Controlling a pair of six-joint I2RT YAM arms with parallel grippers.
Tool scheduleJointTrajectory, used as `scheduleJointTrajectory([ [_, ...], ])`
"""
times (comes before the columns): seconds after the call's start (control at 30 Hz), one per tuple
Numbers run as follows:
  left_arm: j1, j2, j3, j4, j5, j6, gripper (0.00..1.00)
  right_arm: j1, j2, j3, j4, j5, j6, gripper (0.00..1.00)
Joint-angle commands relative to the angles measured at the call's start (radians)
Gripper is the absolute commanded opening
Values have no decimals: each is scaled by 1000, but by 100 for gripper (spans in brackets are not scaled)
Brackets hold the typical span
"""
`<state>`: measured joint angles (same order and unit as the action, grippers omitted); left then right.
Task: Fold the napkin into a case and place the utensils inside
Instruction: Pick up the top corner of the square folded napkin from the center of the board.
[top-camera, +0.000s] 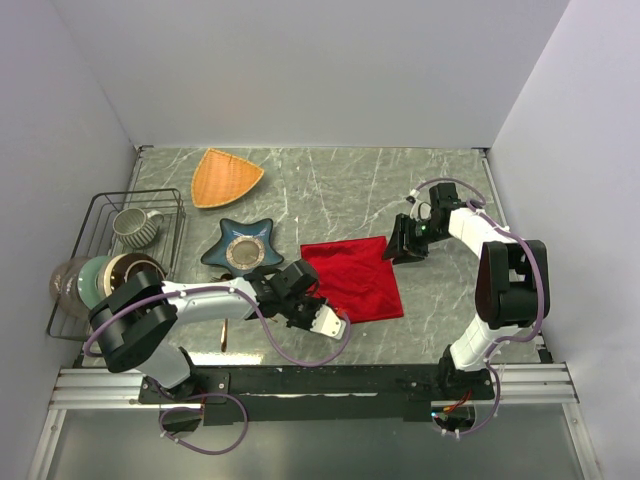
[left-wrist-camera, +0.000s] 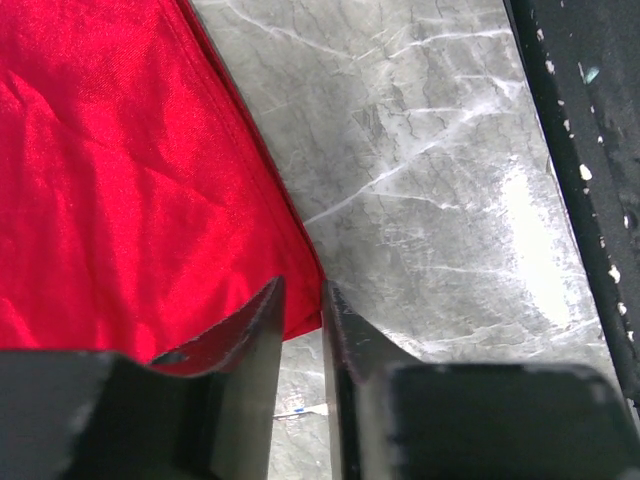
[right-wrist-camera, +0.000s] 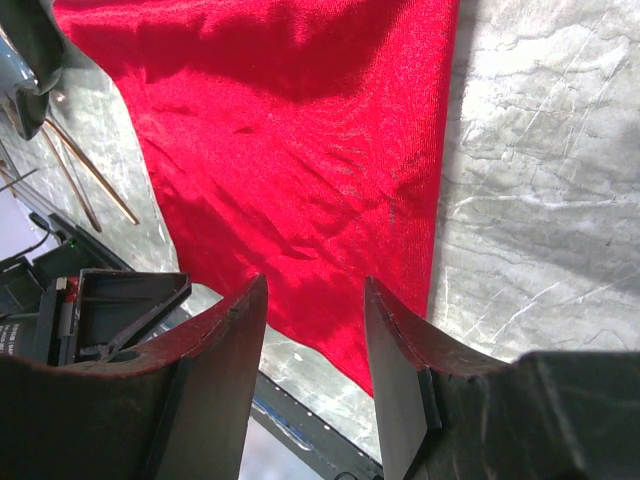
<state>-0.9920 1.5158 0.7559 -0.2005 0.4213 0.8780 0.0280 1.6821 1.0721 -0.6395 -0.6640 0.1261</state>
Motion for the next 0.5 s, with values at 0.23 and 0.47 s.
scheduleJointTrajectory([
  [0.23, -7, 3, 10, 16, 25, 13, 5, -4, -22, 12, 9, -11, 9, 51],
  [0.47, -4, -14, 31, 18, 30, -10, 1, -5, -21, 14, 12, -16, 12, 51],
])
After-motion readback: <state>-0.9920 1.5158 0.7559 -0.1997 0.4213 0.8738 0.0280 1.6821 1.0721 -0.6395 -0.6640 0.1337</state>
